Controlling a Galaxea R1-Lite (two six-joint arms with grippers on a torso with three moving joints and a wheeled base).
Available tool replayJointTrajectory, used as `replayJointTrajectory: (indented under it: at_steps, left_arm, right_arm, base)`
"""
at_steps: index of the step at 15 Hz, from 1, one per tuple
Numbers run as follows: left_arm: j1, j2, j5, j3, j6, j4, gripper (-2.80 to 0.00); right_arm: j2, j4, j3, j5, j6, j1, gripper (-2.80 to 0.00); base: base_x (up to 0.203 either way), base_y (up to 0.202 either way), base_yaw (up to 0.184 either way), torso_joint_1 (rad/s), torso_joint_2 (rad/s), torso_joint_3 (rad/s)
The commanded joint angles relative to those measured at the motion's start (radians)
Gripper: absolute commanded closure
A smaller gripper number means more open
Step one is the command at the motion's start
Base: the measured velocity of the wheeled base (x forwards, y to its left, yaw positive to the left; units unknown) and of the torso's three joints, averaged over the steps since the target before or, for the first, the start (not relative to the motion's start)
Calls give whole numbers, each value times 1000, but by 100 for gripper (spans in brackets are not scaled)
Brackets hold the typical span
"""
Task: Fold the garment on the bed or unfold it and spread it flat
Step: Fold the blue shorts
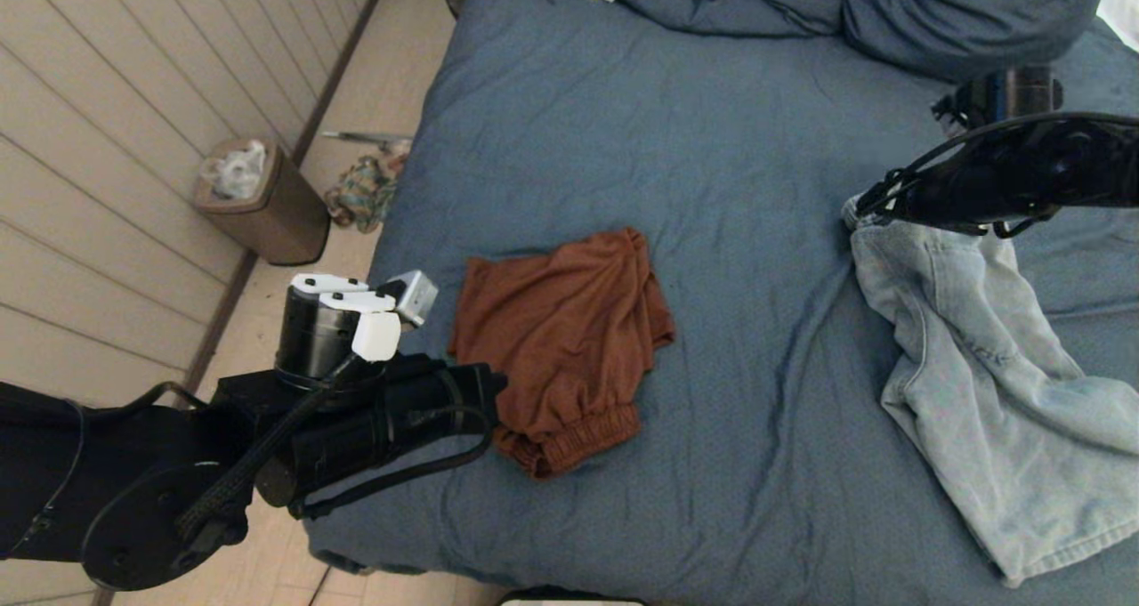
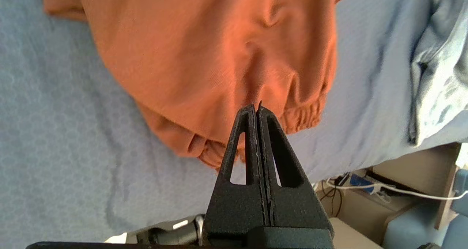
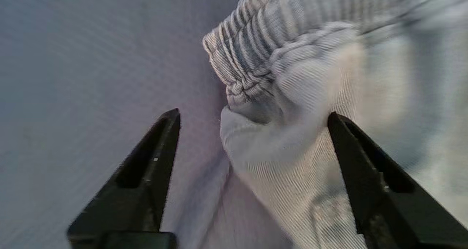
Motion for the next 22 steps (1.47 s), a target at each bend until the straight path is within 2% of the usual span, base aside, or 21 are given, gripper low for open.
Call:
replayJointTrajectory:
  at_steps: [1,9,10,14,22]
  left_arm:
    - [0,27,0,6,-3,-5,0]
    - [0,116,2,24,-4,-89,0]
    - [0,119,0,23,-4,-89,0]
    - [-3,128,1,24,-5,-91,0]
    - [-3,135,2,32,-6,-93,0]
  right_arm:
    - [100,-16,-34,-3,0,0,-280]
    - [249,-170,-39,-24,-14,-10,-280]
    - [248,-170,-41,-23,-13,-7,0]
    - [206,-162,-39,-21,-10,10,0]
    - [172,-150,-39,-18,-10,146,0]
  base:
    - [0,0,0,0,0,0]
    - [0,0,0,0,0,0]
    - [0,0,0,0,0,0]
    - [0,0,0,0,0,0]
    - [0,0,0,0,0,0]
